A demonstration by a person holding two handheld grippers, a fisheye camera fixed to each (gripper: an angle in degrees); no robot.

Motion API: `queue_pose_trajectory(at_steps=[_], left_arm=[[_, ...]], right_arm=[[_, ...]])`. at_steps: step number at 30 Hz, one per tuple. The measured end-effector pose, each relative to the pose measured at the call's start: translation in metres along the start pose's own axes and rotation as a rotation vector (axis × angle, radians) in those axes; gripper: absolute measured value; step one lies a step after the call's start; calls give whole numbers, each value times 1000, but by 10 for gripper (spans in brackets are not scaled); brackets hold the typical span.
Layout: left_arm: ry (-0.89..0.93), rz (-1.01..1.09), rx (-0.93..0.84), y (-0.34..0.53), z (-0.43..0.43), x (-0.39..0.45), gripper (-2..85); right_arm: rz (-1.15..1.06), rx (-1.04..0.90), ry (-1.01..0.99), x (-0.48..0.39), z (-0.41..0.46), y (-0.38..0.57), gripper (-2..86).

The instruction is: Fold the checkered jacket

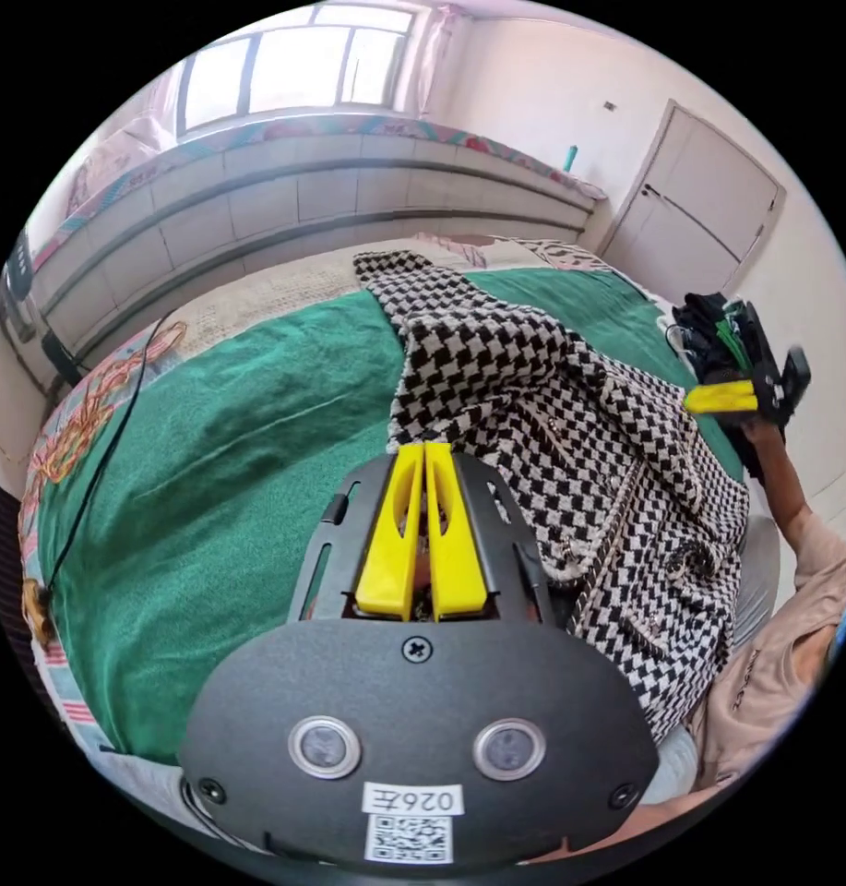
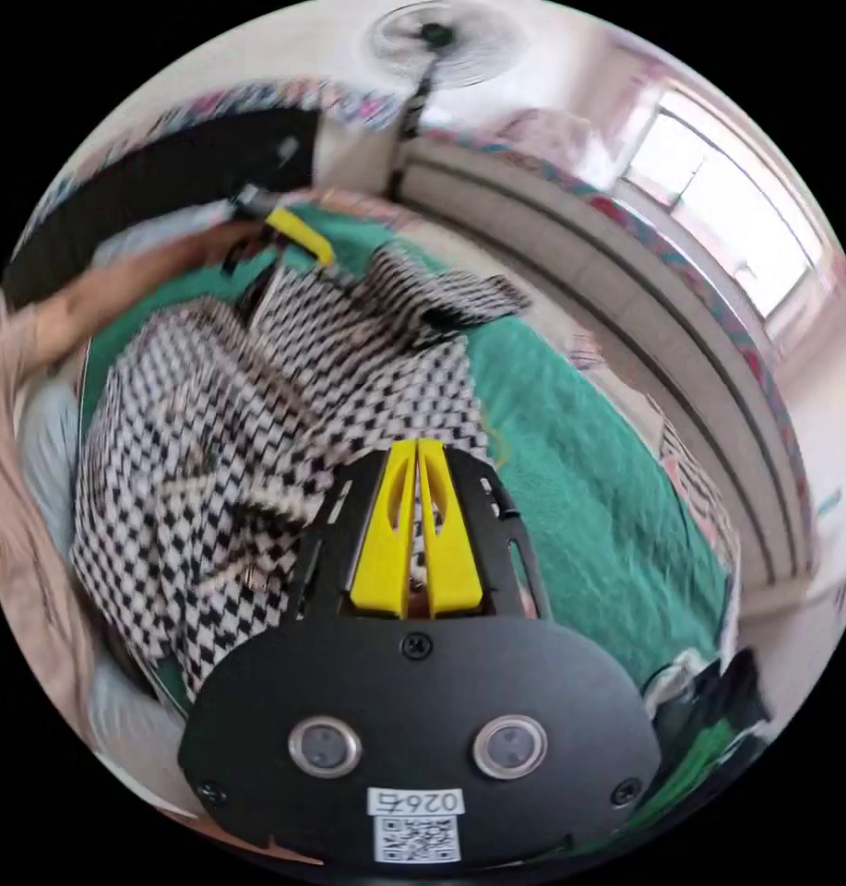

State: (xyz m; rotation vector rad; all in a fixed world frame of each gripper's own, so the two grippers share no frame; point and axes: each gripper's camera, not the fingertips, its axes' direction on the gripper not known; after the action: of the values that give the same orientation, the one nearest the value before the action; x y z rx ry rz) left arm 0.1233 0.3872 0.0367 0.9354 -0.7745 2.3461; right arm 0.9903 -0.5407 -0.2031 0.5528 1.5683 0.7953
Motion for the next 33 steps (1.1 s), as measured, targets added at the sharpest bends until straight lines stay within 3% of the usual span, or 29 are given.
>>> queue_pose_trajectory(at_steps=[2,4,6,10,13,15,16,18,20,23,27,33], left_arm=[[-8,-47,32,-7,2,-14,2],[19,-68,89,-9,-1,-31,10],[39,-44,124,-9,-4,-38,56],[158,17,131,-18,12,-36,175],[110,83,33,-36,46,-19,181],[90,111,-37,-51,72,-10,172],[77,125,-103,-60,89,-5,111],[-26,139,-211,-72,111,0,55],[-62,173,-199,-78,116,1,40],[-31,122,-120,-82,110,-17,50],[50,70,-2,-89,106,-38,115],[94,102,-62,-121,145,-23,163]], right_arm=[[463,197,29,115,-49,15,-6],[602,246,41,172,-73,37,0],[486,244,36,167,-93,37,20],[3,93,69,44,-85,-3,104],[-282,4,123,-42,-48,-52,102],[-370,-36,192,-67,-25,-94,37],[-383,-84,248,-69,-11,-125,1],[-266,-98,267,-34,-14,-173,-9],[171,34,99,83,-65,-203,-9],[626,155,74,212,-122,-167,10],[676,184,65,238,-170,-162,70],[412,47,44,200,-160,-258,120]])
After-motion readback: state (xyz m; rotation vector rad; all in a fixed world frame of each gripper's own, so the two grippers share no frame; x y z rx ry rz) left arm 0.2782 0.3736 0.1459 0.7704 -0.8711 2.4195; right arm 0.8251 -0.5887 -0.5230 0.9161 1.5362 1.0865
